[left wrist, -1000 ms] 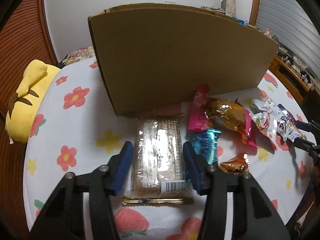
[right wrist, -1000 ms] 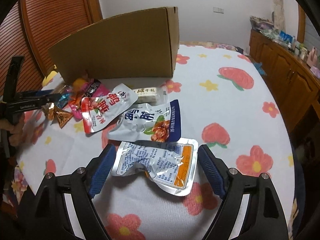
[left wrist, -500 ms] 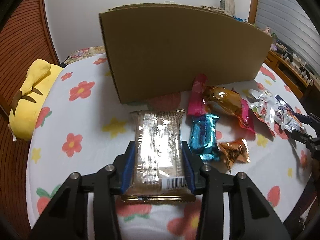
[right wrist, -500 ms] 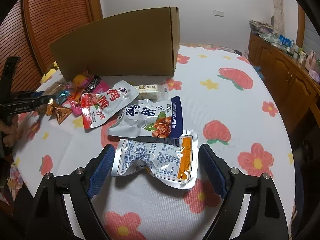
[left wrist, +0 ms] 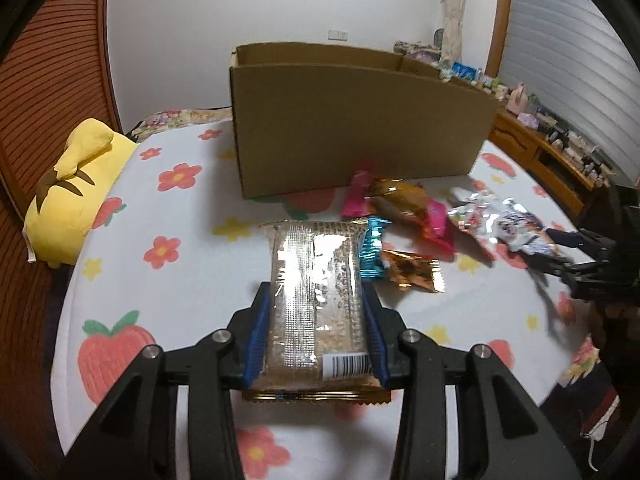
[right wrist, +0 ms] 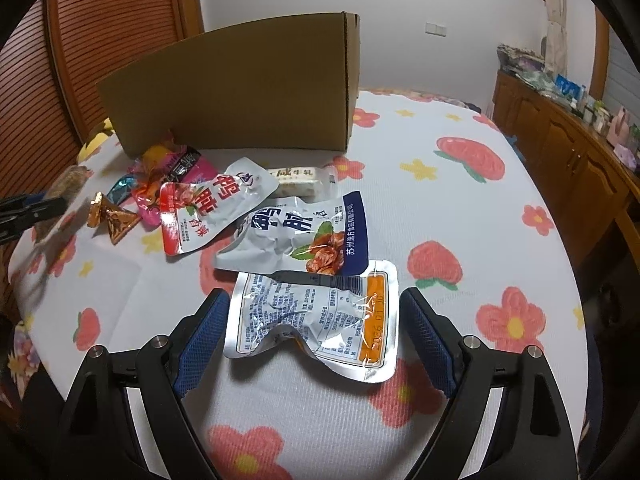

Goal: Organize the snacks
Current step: 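Lift wafer bar with left tool while right tool lifts silver packet toward box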

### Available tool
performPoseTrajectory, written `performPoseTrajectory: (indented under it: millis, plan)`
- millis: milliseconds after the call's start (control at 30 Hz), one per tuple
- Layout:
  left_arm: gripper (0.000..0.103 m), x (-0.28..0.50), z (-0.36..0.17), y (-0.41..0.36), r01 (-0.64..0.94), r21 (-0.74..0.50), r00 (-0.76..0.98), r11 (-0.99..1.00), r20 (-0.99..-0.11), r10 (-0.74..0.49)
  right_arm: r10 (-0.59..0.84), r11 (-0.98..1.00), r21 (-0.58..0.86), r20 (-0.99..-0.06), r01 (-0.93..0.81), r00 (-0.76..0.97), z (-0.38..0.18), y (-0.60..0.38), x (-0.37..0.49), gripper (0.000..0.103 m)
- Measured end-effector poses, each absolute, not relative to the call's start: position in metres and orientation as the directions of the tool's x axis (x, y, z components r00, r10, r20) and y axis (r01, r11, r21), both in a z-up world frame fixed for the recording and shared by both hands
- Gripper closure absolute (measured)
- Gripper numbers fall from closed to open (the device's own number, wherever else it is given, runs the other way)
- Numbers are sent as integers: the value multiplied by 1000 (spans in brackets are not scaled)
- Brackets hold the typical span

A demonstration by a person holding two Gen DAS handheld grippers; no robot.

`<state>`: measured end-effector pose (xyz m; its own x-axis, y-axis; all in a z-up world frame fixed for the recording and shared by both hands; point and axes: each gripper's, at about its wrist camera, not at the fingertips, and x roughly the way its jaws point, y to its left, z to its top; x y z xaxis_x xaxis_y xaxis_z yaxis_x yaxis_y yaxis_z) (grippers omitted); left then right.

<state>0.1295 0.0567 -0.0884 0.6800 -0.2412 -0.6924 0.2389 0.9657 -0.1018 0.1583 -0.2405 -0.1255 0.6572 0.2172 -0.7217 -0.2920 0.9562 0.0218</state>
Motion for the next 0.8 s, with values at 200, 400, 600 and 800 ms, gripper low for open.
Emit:
performPoseTrajectory:
  millis: [200,400,600,800]
  plan:
    - [62,116,-91,36,287,-122,663,950,-691,-289,204,956,3,-730,-295,653,-126,-238,158,14]
    - [62,109,-96,26,309,-136,651,941,-692,-313,175,956,-34,-734,-292,657,-128,-233,156,17]
    - [62,105,-99,23,319,-149,644,936,-690,-330,183,950,-34,-745,-311,642,-127,-236,153,18]
    - [62,105,-102,21,324,-170,634,931,-691,-347,189,949,-27,-751,-315,633,-126,-239,146,18]
